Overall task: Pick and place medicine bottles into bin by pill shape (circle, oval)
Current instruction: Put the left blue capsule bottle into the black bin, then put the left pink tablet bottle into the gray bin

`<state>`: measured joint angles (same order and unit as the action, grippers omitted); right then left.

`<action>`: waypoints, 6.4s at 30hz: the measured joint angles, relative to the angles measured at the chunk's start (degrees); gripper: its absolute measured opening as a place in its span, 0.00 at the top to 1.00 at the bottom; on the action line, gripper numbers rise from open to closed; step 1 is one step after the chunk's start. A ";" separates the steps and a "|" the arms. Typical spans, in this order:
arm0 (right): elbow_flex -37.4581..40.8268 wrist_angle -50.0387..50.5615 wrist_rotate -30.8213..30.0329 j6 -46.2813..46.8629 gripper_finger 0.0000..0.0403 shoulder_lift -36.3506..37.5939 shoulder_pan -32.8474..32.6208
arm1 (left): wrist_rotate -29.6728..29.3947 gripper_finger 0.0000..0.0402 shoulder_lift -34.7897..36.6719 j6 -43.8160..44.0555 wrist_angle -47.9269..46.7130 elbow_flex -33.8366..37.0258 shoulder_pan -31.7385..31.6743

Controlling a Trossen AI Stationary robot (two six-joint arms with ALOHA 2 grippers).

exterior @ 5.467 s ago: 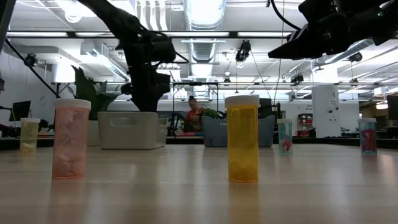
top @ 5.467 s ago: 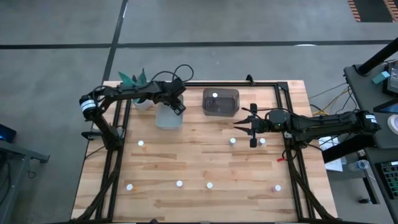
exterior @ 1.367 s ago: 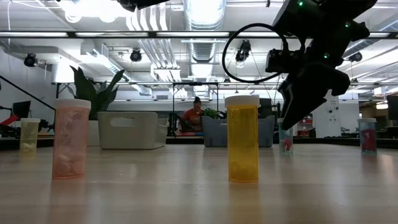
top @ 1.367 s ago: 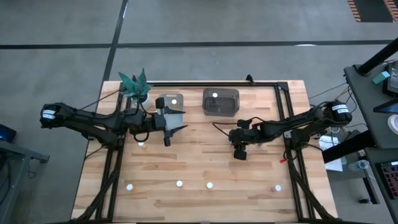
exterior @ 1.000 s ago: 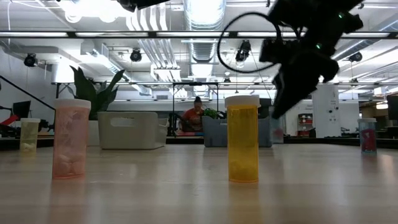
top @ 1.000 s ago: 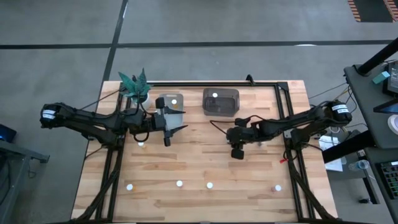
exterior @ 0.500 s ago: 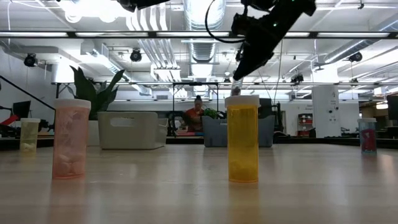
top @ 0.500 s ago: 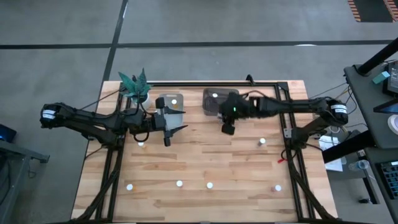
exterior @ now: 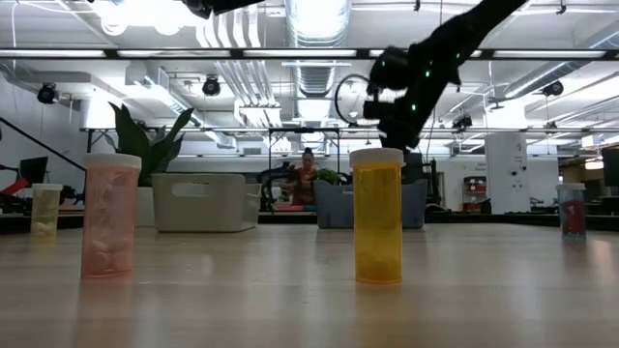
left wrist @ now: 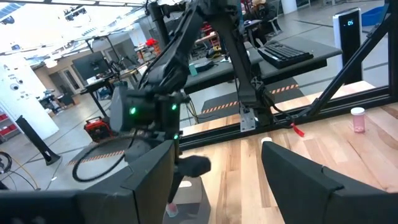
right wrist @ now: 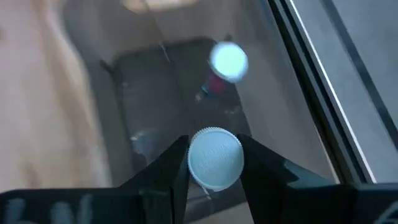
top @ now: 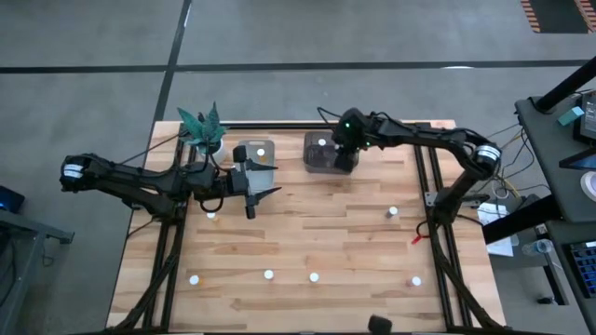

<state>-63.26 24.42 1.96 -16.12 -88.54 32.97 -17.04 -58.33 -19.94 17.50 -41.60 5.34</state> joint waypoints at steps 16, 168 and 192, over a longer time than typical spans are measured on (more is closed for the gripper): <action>-0.84 -1.54 -0.42 -2.65 0.70 -6.74 4.57 | -0.02 0.44 0.00 0.00 0.00 0.02 0.00; 36.06 -29.93 0.00 14.84 0.50 38.82 -25.99 | -8.48 0.72 -17.51 41.86 -56.84 -15.96 -20.10; 36.06 -32.64 -0.02 15.04 0.50 34.73 -25.99 | -5.38 0.72 -23.49 41.53 -40.32 -6.71 -23.74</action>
<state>-27.20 -8.23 1.93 -1.08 -53.81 6.98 -22.41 -81.82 21.58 -22.83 -48.31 -18.39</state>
